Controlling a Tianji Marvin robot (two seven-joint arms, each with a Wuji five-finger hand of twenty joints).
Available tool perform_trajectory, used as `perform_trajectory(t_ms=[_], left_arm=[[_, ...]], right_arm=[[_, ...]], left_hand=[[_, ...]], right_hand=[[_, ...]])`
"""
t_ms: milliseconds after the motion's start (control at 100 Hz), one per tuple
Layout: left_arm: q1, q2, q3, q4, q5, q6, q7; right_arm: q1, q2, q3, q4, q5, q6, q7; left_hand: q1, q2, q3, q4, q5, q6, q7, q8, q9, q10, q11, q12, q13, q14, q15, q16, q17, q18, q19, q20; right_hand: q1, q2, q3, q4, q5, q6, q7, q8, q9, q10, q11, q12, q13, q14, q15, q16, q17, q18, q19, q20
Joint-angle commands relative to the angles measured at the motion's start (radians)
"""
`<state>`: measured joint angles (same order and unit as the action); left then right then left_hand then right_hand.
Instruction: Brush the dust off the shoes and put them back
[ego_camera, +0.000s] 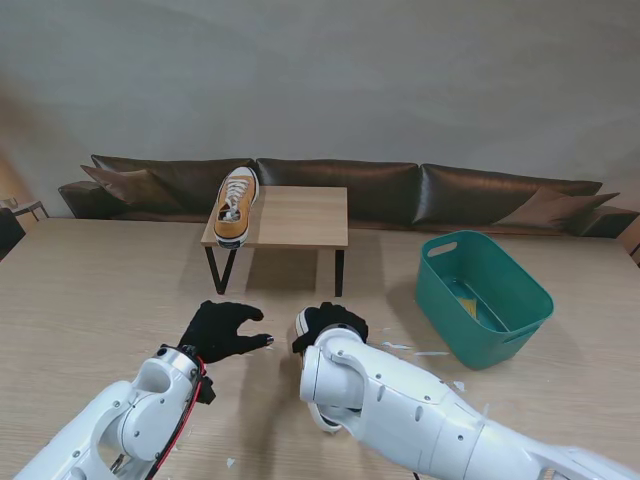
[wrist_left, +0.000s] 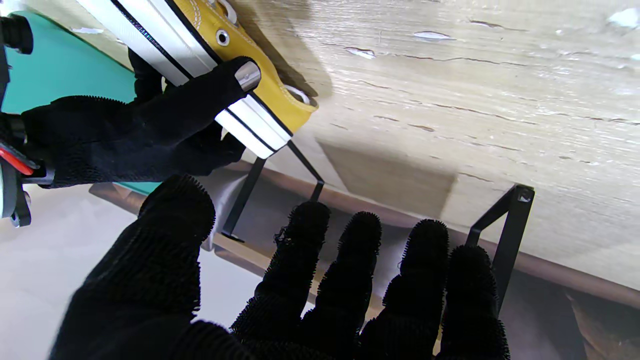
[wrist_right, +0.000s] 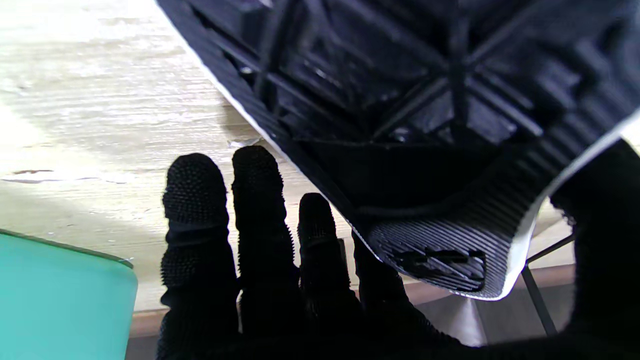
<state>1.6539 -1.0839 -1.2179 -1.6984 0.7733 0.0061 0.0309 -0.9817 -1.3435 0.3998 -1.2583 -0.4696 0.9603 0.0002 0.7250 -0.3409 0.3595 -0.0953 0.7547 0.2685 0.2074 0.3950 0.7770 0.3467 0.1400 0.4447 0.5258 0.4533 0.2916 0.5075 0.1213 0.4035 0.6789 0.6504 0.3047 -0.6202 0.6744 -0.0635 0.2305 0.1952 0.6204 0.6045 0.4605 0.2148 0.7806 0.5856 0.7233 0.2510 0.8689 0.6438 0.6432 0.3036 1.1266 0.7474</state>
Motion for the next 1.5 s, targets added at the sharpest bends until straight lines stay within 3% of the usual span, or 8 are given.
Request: perform_trajectory(t_ms=[0, 270, 330, 370, 430, 790, 1060, 1490], left_arm=[[0.000, -0.005, 0.002, 0.003, -0.008, 0.014, -0.021], [-0.015, -0.007, 0.015, 0.022, -0.039, 0.042, -0.035], [-0.018, -0.007, 0.018, 0.024, -0.040, 0.043, -0.037], [-0.019, -0.007, 0.020, 0.024, -0.039, 0.043, -0.038], [-0.019, -0.006, 0.020, 0.026, -0.039, 0.041, -0.038], [-0.018, -0.010, 0.022, 0.042, -0.049, 0.071, -0.025], [-0.024, -0.012, 0.024, 0.060, -0.063, 0.083, -0.022], [-0.082, -0.035, 0.071, 0.129, -0.203, 0.132, -0.003]], right_arm=[[-0.033, -0.018, 0.006, 0.018, -0.027, 0.052, 0.027], [-0.018, -0.031, -0.040, 0.063, 0.010, 0.046, -0.018], [-0.033, -0.038, -0.030, 0.068, -0.008, 0.048, -0.046], [-0.049, -0.045, -0.013, 0.071, -0.016, 0.050, -0.073], [-0.063, -0.047, 0.001, 0.067, -0.024, 0.051, -0.091], [-0.126, -0.002, 0.092, -0.056, 0.000, 0.012, -0.103], [-0.171, 0.021, 0.148, -0.120, 0.003, -0.046, -0.120], [-0.290, -0.004, 0.299, -0.222, 0.008, -0.128, -0.313]], left_hand=[[0.008, 0.036, -0.019, 0.034, 0.010, 0.012, 0.001, 0.006, -0.013, 0.015, -0.007, -0.007, 0.003, 0.016, -0.019, 0.003, -0.023, 0.026, -0.026, 0.019], [0.017, 0.044, -0.018, 0.034, 0.011, 0.018, -0.001, 0.006, -0.027, 0.026, -0.011, -0.009, -0.012, 0.020, -0.026, 0.003, -0.038, 0.021, -0.054, 0.025], [0.017, 0.045, -0.019, 0.034, 0.010, 0.018, -0.001, 0.006, -0.028, 0.026, -0.010, -0.009, -0.013, 0.018, -0.026, 0.003, -0.038, 0.021, -0.059, 0.027], [0.016, 0.046, -0.020, 0.034, 0.010, 0.018, -0.002, 0.006, -0.031, 0.027, -0.011, -0.009, -0.013, 0.019, -0.027, 0.004, -0.038, 0.022, -0.062, 0.029], [0.017, 0.047, -0.021, 0.035, 0.008, 0.016, -0.002, 0.006, -0.031, 0.028, -0.011, -0.009, -0.014, 0.018, -0.027, 0.004, -0.037, 0.022, -0.065, 0.031], [0.028, 0.054, -0.020, 0.036, -0.002, 0.028, -0.009, 0.003, -0.033, 0.044, -0.011, -0.009, -0.019, 0.032, -0.030, 0.006, -0.038, 0.022, -0.085, 0.045], [0.028, 0.059, -0.022, 0.036, -0.005, 0.030, -0.012, 0.002, -0.036, 0.045, -0.012, -0.010, -0.021, 0.031, -0.032, 0.008, -0.037, 0.022, -0.100, 0.057], [0.036, 0.038, -0.017, 0.034, -0.063, 0.036, -0.041, -0.013, -0.070, 0.058, -0.017, -0.014, -0.048, 0.046, -0.051, 0.010, -0.025, 0.021, -0.196, 0.098]], right_hand=[[0.114, -0.013, 0.004, 0.019, 0.108, -0.059, 0.146, 0.032, 0.045, -0.008, 0.054, 0.045, 0.051, -0.018, 0.085, 0.038, -0.323, -0.016, 0.097, 0.038], [0.182, -0.089, 0.053, 0.033, 0.324, -0.069, 0.290, 0.086, 0.236, -0.064, 0.165, 0.164, 0.218, -0.106, 0.307, 0.113, -0.201, -0.039, 0.260, 0.063], [0.112, -0.215, 0.469, -0.054, 0.451, -0.079, 0.349, 0.102, 0.373, -0.101, 0.190, 0.188, 0.342, -0.155, 0.361, 0.111, -0.093, -0.042, 0.320, 0.056], [0.159, -0.295, 0.538, -0.204, 0.520, -0.115, 0.449, -0.009, 0.472, -0.122, 0.203, 0.203, 0.430, -0.181, 0.388, 0.107, -0.016, -0.039, 0.357, 0.039], [0.217, -0.354, 0.552, -0.275, 0.588, -0.188, 0.580, -0.093, 0.596, -0.150, 0.209, 0.232, 0.539, -0.213, 0.413, 0.107, 0.079, -0.039, 0.394, 0.023], [0.217, -0.166, 0.614, -0.247, 0.508, -0.101, 0.710, -0.002, 0.731, -0.168, 0.149, 0.264, 0.594, -0.271, 0.546, 0.188, 0.259, -0.040, 0.457, 0.012], [0.253, -0.042, 0.572, -0.261, 0.375, 0.041, 0.744, 0.158, 0.531, -0.102, 0.146, 0.218, 0.513, -0.161, 0.350, 0.107, 0.052, -0.026, 0.375, 0.042], [0.267, -0.157, 0.669, -0.271, 0.465, 0.072, 0.789, 0.024, 0.572, -0.064, 0.024, 0.088, 0.585, -0.170, 0.178, 0.076, 0.156, -0.002, 0.327, -0.003]])
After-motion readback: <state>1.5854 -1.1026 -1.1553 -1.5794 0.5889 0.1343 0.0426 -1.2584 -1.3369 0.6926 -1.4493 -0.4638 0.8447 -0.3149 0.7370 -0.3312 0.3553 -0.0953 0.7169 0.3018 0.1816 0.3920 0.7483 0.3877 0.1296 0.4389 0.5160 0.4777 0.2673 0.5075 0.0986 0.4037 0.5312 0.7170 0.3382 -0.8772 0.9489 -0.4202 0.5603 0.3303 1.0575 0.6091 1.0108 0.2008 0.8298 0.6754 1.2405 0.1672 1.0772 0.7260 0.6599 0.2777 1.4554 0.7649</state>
